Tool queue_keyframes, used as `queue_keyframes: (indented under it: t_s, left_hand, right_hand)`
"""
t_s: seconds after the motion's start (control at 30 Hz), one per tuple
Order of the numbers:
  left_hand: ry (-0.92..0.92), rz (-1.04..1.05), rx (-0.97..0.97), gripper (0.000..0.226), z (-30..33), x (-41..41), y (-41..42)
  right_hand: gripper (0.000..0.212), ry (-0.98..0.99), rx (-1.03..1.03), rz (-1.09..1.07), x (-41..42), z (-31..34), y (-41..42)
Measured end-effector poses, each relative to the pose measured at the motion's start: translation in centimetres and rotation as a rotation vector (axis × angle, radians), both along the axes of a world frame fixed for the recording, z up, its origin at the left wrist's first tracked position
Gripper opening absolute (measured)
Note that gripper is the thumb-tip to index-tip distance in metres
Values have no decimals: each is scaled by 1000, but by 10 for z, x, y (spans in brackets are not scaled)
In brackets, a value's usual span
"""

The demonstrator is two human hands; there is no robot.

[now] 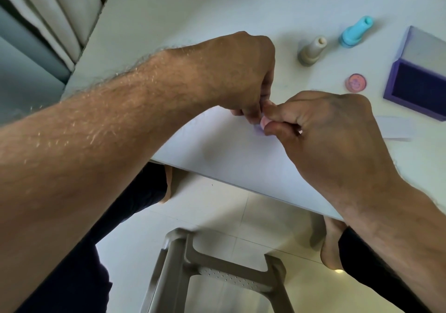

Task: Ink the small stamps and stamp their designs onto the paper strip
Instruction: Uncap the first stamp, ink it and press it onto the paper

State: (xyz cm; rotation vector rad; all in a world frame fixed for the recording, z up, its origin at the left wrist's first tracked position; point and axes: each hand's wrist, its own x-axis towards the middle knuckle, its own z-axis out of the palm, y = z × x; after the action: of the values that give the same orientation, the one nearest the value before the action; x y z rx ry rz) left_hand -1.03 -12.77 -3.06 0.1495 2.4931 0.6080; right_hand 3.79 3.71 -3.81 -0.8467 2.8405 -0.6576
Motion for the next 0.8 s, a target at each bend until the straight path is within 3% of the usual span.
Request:
queue_keyframes:
  t_s: [0.27, 0.4, 0.6, 0.7, 0.8]
  left_hand:
    - [0, -7, -1, 20, 1, 1, 0]
    - [-31, 1, 1, 22, 2, 0, 0]
    - [-33, 2, -5, 14, 1, 0, -1]
    - [-31, 5, -28, 13, 3, 0, 1]
    - [-41, -2, -53, 13, 6, -1, 4]
  right_hand:
    - [11, 32, 24, 34, -1, 0, 1]
    - [11, 24, -65, -17, 1, -4, 2]
    - [15, -413, -828, -652, -19, -4, 25]
    - [12, -516, -1024, -747, -27, -5, 33]
    - [12, -529, -1095, -769, -27, -10, 37]
